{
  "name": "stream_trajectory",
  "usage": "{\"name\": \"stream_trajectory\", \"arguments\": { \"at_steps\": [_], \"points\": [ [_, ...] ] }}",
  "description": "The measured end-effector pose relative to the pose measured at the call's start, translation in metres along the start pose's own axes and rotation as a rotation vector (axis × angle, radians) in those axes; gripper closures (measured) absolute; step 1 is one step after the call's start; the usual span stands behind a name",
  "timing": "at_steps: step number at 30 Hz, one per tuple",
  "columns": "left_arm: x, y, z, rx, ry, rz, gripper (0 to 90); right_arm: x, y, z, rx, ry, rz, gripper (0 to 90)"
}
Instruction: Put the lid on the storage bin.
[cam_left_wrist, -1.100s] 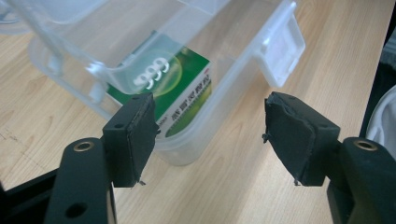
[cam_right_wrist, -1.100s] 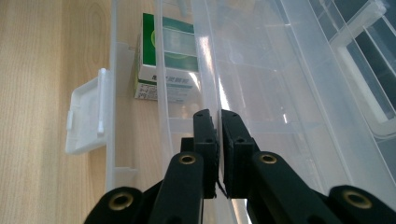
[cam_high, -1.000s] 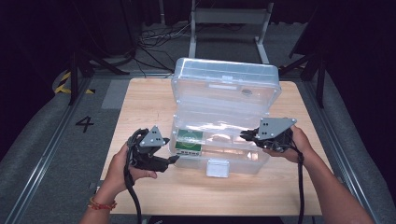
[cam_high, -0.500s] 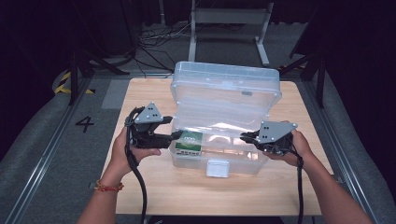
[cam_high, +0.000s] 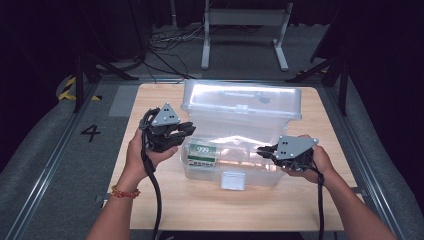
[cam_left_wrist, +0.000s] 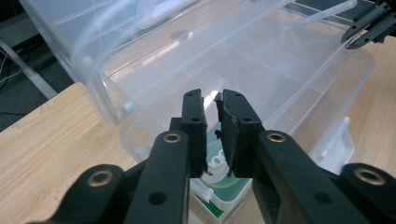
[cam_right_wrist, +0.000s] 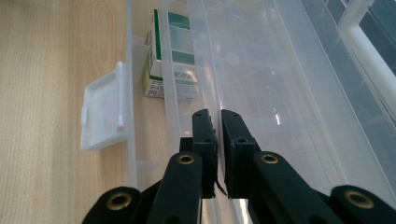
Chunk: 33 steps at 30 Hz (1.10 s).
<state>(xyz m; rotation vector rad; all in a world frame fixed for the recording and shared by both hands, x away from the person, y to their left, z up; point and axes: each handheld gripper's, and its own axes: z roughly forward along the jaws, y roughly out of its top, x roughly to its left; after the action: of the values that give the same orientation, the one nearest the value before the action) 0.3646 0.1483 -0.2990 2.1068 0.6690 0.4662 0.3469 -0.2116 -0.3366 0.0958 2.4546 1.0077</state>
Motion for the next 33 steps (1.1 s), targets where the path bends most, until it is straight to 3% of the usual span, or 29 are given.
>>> {"name": "stream_trajectory", "arguments": {
  "at_steps": [3,6,8,20,33],
  "points": [
    [0.0,-0.002,0.0,0.016,0.008,0.008,84.7,0.003,-0.001,0.0,-0.001,0.0,-0.003,85.6],
    [-0.001,-0.004,0.002,0.038,-0.017,0.019,87.6,0.005,-0.003,0.0,0.0,0.01,-0.004,85.5],
    [-0.003,-0.006,0.005,0.052,-0.003,0.026,87.4,0.008,-0.005,0.0,-0.002,0.007,-0.001,85.5],
    [-0.002,-0.01,0.006,0.042,-0.018,0.022,89.2,0.018,-0.013,-0.001,-0.006,-0.008,0.032,83.9],
    [-0.005,-0.014,0.005,0.053,-0.023,0.038,89.8,0.03,-0.034,-0.047,-0.076,-0.025,0.089,87.1]
  ]
}}
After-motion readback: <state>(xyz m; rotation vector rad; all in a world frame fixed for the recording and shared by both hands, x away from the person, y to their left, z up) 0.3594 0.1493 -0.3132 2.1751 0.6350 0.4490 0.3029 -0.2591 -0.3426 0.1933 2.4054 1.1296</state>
